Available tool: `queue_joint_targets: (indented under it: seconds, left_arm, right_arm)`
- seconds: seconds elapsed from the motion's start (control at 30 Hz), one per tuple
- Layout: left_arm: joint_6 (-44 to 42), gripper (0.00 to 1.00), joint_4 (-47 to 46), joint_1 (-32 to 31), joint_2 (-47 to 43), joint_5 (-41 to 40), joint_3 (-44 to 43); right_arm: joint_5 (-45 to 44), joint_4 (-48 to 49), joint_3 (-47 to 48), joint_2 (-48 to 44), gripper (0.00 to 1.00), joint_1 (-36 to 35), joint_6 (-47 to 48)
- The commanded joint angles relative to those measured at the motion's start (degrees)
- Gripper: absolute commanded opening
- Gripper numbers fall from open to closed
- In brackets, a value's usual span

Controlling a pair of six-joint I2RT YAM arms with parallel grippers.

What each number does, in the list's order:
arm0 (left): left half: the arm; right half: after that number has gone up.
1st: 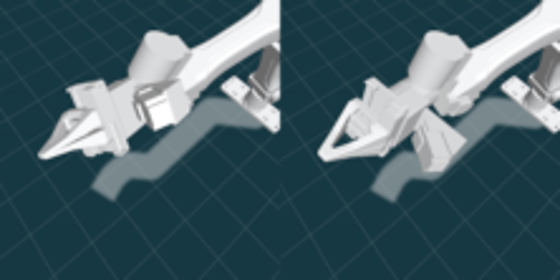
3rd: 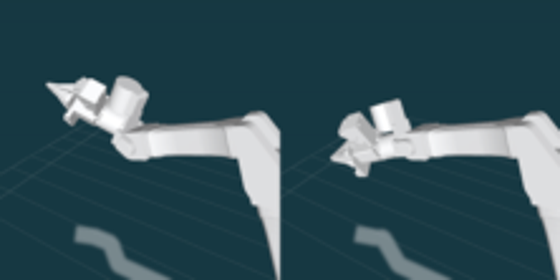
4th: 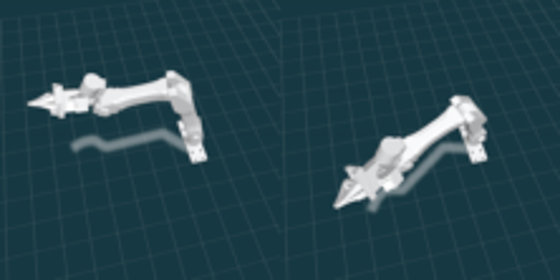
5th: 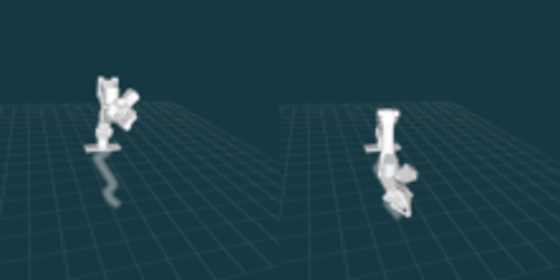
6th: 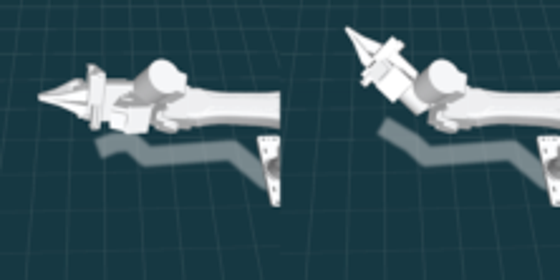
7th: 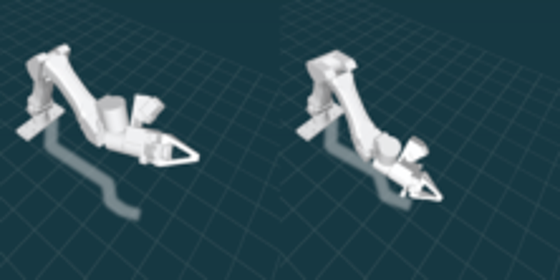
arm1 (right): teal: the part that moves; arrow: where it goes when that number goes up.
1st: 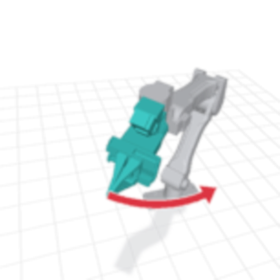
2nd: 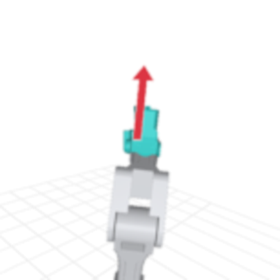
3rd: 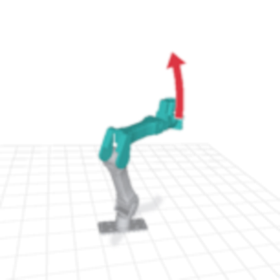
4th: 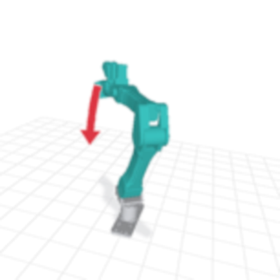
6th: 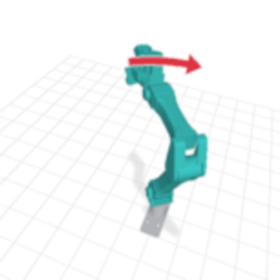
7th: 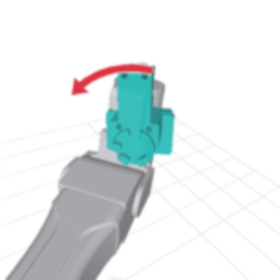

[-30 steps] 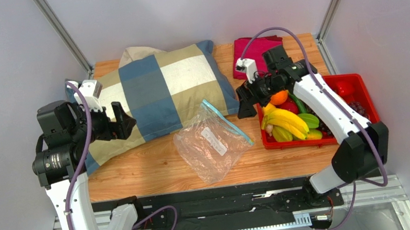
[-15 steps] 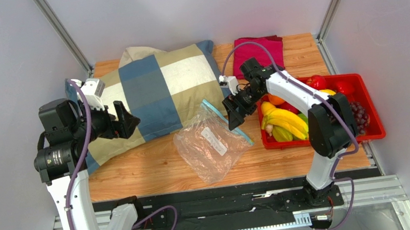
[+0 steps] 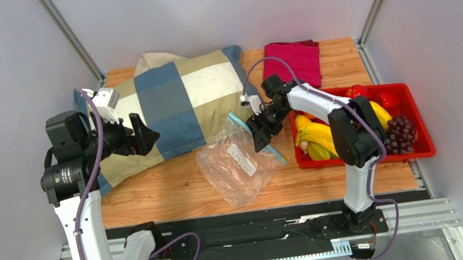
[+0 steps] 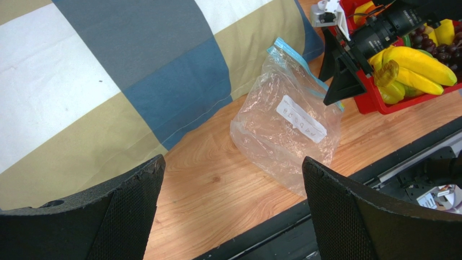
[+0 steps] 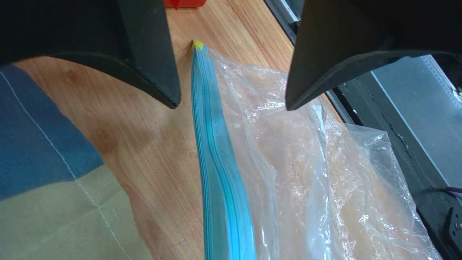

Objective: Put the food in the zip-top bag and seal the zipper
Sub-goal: Pick up the zipper food storage bag at the center of the board.

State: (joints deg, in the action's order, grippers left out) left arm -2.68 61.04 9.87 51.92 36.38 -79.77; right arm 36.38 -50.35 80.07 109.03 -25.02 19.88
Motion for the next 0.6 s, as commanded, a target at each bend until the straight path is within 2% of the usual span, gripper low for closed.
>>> queue_joint_targets:
  seconds: [0.0, 0.13, 0.27, 0.43, 0.57]
  left_arm:
    - [1.36, 0.99, -1.97, 0.06, -0.15, 1.94, 0.75]
    - [2.06, 0.99, -2.41, 0.06, -0.5, 1.94, 1.19]
    - [3.98, 0.99, -2.5, 0.06, -0.77, 2.55, 0.93]
    - [6.54, 0.99, -1.36, 0.06, -0.07, 4.4, -1.44]
    - [7.25, 0.99, 1.18, 0.06, 2.13, 5.1, -8.81]
  right_arm:
    - [0.88, 1.83, 2.8, 1.36, 0.69, -0.47, 1.74]
    - [2.47, 1.04, 3.86, 0.39, 0.5, -0.47, 2.97]
    - [2.99, -1.5, 5.96, -2.24, 0.0, -0.56, 4.55]
    - [3.35, -5.63, 9.75, -9.09, 0.0, -1.26, 8.93]
    - [1.42, -7.22, 10.89, -16.64, 0.0, -4.68, 16.75]
